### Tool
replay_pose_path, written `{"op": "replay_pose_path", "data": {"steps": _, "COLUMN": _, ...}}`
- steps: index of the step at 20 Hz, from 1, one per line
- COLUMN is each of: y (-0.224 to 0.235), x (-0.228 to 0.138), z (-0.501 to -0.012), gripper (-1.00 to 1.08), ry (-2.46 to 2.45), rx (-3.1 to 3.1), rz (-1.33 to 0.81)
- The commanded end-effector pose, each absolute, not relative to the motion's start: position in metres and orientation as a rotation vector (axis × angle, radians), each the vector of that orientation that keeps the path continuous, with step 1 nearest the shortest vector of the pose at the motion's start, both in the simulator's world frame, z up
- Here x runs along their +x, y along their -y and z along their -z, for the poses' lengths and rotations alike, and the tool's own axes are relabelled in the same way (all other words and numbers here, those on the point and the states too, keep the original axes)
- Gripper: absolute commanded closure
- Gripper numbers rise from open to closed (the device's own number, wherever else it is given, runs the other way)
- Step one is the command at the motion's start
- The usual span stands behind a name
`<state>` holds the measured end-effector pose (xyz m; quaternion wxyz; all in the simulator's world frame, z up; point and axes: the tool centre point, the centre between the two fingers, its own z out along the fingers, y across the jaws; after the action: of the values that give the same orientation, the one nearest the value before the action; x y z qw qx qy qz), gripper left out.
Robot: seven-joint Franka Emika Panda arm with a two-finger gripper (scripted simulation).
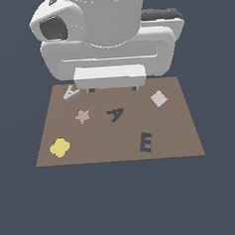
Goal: Insert a designated object into the corresponding slot on a board.
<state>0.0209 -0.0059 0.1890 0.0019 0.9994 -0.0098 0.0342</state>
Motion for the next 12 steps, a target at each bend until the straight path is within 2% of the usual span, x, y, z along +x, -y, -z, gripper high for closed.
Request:
{"op": "replay_pose_path", "data": {"steps": 1, "y": 0.006, "x": 0.021, "z": -0.189, "gripper": -0.92, "ry": 0.031, "rx": 3.136, "rz": -0.107}}
{"op": "replay_pose_path", "data": {"steps": 6, "y": 0.018, "x": 0.018, "z": -0.18, "gripper": -0.92, "ry": 0.094, "rx": 3.135, "rz": -0.101}}
{"op": "replay_pose_path", "data": {"steps": 12, "y": 0.062, "x": 0.0, "z": -0.147, "gripper": -0.92, "ry": 0.331, "rx": 3.119, "rz": -0.076}}
